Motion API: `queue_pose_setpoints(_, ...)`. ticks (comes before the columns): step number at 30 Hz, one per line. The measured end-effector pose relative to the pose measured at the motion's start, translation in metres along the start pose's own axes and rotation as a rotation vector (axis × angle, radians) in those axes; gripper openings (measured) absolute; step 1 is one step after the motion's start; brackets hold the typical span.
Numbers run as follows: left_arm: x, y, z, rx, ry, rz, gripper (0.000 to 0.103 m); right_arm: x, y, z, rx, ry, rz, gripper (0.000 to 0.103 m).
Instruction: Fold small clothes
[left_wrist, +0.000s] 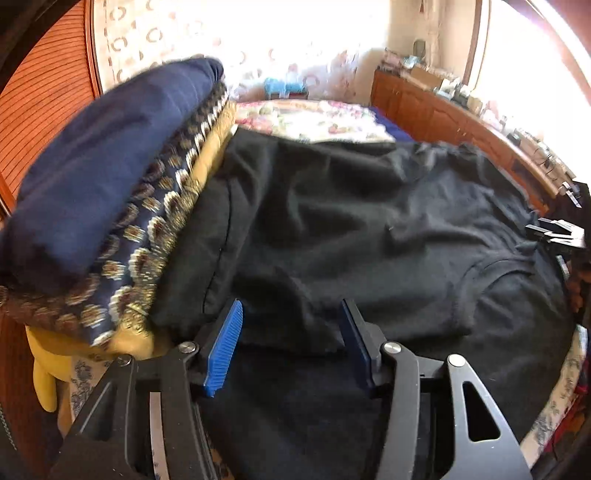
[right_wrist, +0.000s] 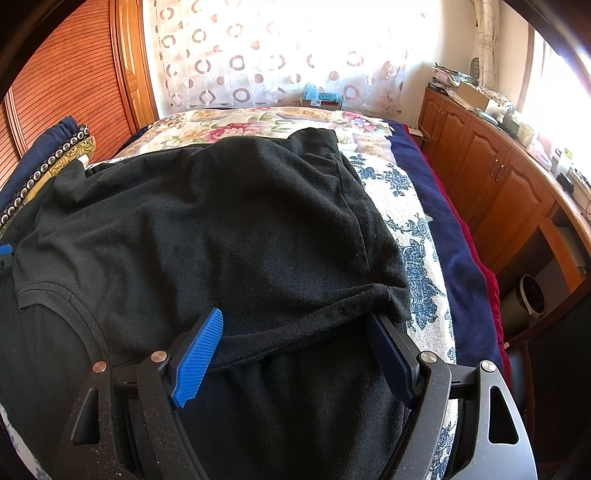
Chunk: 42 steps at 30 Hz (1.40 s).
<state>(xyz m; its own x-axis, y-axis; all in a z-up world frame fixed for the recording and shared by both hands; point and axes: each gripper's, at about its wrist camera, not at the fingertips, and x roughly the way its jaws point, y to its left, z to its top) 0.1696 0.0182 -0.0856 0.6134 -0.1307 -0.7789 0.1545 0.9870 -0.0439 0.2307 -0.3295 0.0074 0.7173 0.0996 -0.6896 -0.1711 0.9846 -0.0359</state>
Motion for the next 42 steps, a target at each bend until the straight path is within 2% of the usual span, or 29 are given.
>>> queue_pose_setpoints(2, 0.007, -0.004, 0.002, 0.035, -0.017, 0.018, 0.055, 0.0, 0.0, 0.0, 0.0, 0.0, 0.0, 0.081)
queue_pose_setpoints(3, 0.009, -0.005, 0.003, 0.048, -0.022, 0.016, 0.049, 0.0, 0.0, 0.0, -0.001, 0.0, 0.0, 0.081)
queue_pose_setpoints(4, 0.008, -0.005, 0.004, 0.05, -0.024, 0.007, 0.02, 0.0, 0.0, 0.0, -0.001, 0.0, 0.0, 0.081)
queue_pose_setpoints(5, 0.007, -0.006, 0.006, 0.051, -0.022, -0.01, 0.006, 0.0, -0.001, 0.0, -0.001, 0.0, 0.001, 0.081)
queue_pose_setpoints(11, -0.013, -0.009, 0.005, 0.058, -0.073, -0.012, 0.004, -0.001, -0.002, 0.0, 0.0, 0.002, 0.004, 0.08)
queue_pose_setpoints(14, -0.025, -0.011, 0.005, 0.061, -0.102, -0.023, 0.004, -0.002, -0.004, 0.003, 0.016, 0.0, 0.012, 0.067)
queue_pose_setpoints(17, -0.033, -0.015, 0.006, 0.079, -0.121, -0.015, 0.004, -0.001, -0.012, 0.007, 0.058, -0.005, 0.025, 0.037)
queue_pose_setpoints(19, -0.037, -0.018, 0.006, 0.084, -0.133, -0.017, 0.004, -0.001, -0.016, 0.007, 0.068, -0.011, 0.03, 0.007)
queue_pose_setpoints(24, -0.056, -0.025, 0.006, 0.089, -0.188, -0.03, 0.004, -0.028, -0.015, 0.001, 0.054, -0.1, 0.073, 0.005)
queue_pose_setpoints(30, -0.098, -0.029, 0.004, 0.096, -0.272, -0.055, 0.004, -0.087, -0.007, -0.009, 0.005, -0.227, 0.08, 0.004)
queue_pose_setpoints(34, -0.124, -0.032, -0.004, 0.113, -0.305, -0.065, 0.004, -0.124, -0.005, -0.02, -0.028, -0.277, 0.084, 0.004)
queue_pose_setpoints(38, -0.141, -0.031, -0.024, 0.123, -0.307, -0.079, 0.004, -0.152, -0.008, -0.041, -0.041, -0.277, 0.1, 0.004)
queue_pose_setpoints(42, -0.132, -0.027, -0.042, 0.112, -0.269, -0.081, 0.004, -0.163, -0.007, -0.073, -0.05, -0.24, 0.098, 0.004)
